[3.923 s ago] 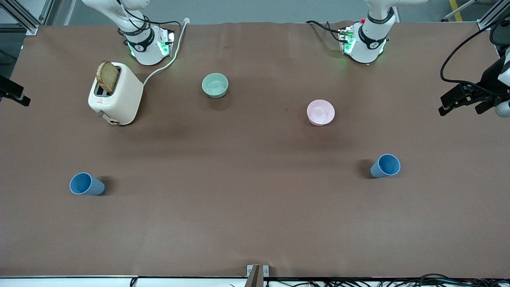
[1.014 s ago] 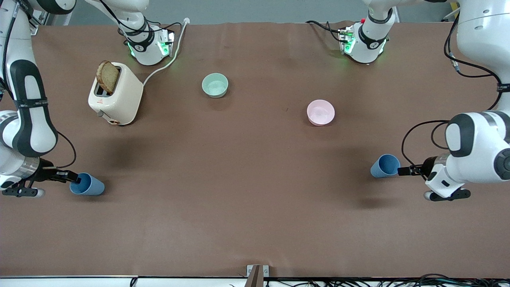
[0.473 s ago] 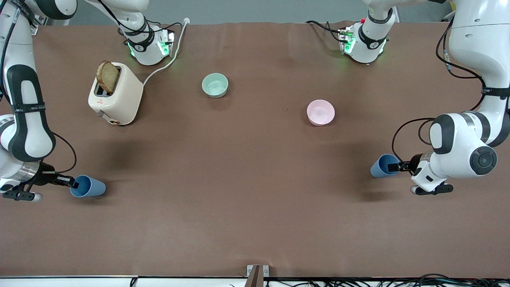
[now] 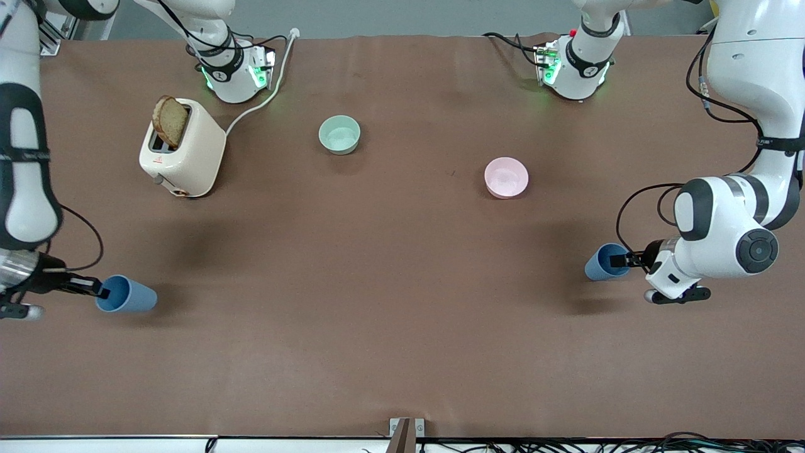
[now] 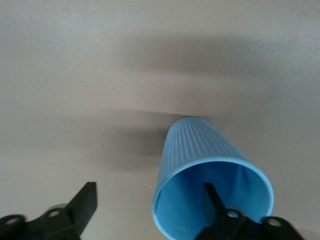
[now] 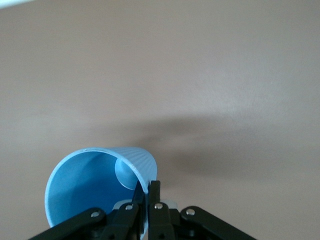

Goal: Stack blue cups with both arms
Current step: 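Carry the blue cup toward the table center with the left gripper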

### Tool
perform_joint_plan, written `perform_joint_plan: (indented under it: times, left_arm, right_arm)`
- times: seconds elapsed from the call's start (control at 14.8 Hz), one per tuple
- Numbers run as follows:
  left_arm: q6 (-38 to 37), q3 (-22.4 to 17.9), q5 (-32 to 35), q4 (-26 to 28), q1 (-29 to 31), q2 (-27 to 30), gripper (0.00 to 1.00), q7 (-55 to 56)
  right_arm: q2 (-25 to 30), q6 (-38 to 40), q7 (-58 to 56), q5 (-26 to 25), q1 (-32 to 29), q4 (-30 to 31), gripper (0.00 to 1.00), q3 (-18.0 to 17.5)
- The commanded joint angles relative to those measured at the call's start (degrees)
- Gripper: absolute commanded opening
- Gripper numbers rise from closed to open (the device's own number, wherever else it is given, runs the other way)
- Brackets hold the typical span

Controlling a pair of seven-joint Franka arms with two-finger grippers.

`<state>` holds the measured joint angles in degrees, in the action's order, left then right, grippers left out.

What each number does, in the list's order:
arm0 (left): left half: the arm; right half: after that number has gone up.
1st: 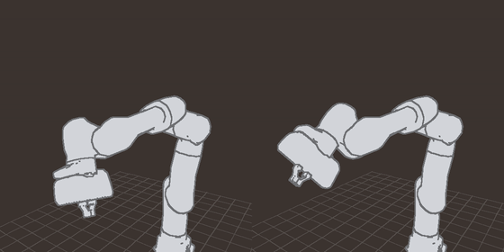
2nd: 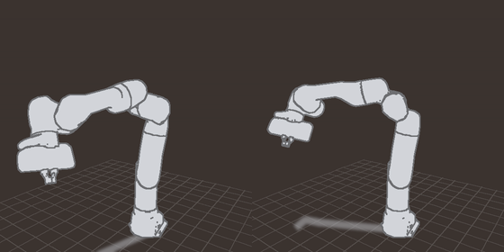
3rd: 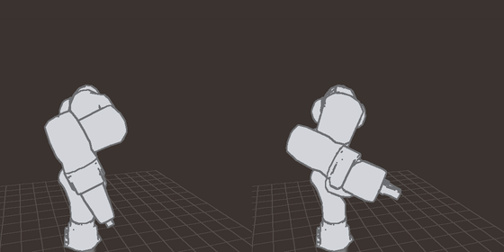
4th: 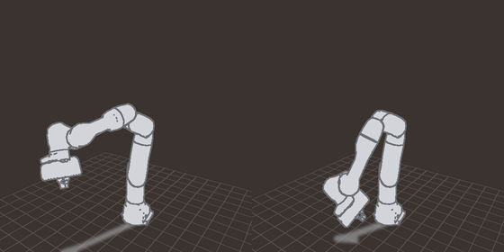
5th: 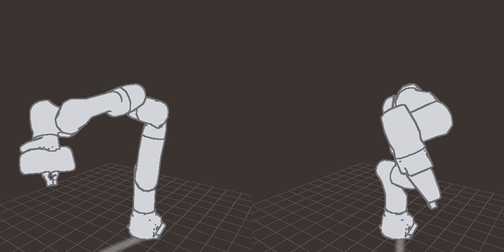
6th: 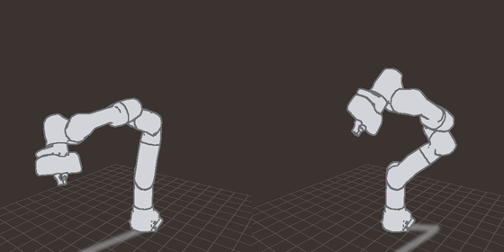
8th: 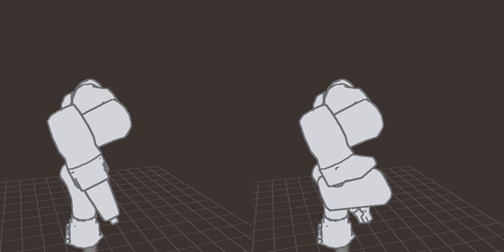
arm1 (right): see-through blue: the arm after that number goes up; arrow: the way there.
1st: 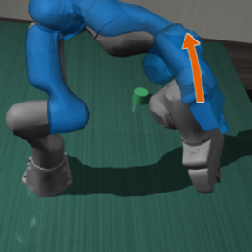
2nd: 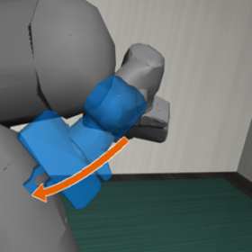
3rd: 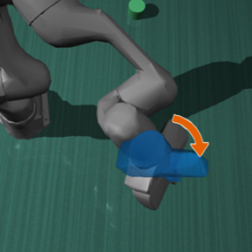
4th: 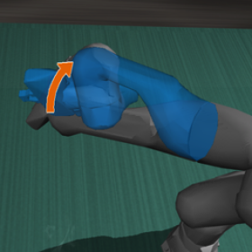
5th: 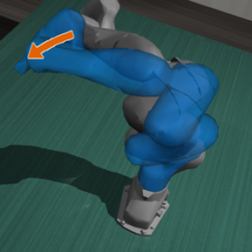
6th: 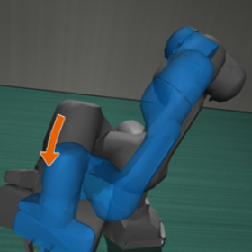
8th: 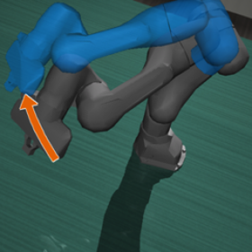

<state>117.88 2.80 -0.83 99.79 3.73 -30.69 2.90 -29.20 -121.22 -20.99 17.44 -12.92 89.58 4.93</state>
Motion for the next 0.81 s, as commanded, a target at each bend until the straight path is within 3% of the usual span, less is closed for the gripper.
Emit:
perform_joint_plan:
  times: [0.0, 0.27, 0.34, 0.54, 0.74]
  left_arm:
    - [0.86, 0.37, 0.92, 1.29, -0.13, 0.89, 0.60, -0.62]
    - [0.07, 0.37, 0.92, 1.11, -0.31, 1.42, 0.12, 0.26]
    - [-0.02, 0.37, 0.83, 1.11, -0.22, 1.59, 0.03, -0.17]
    - [-1.15, 0.45, 1.01, 0.15, -0.13, 2.03, 0.00, -0.79]
    - [-5.88, 0.89, 0.57, -6.33, -1.00, 2.30, 0.00, -0.35]
  right_arm:
    - [10.72, 7.29, -0.19, -5.37, -0.18, 2.53, 0.04, -0.62]
    - [20.30, 17.84, 0.60, -10.40, 0.35, 3.23, 0.03, -0.80]
    - [22.33, 20.30, 0.60, -11.54, 0.53, 3.32, 0.03, -0.88]
    - [27.60, 24.35, 0.60, -14.79, 0.53, 4.72, 0.03, -0.88]
    - [30.52, 25.50, 0.69, -17.79, 1.76, 5.78, 0.03, -1.06]
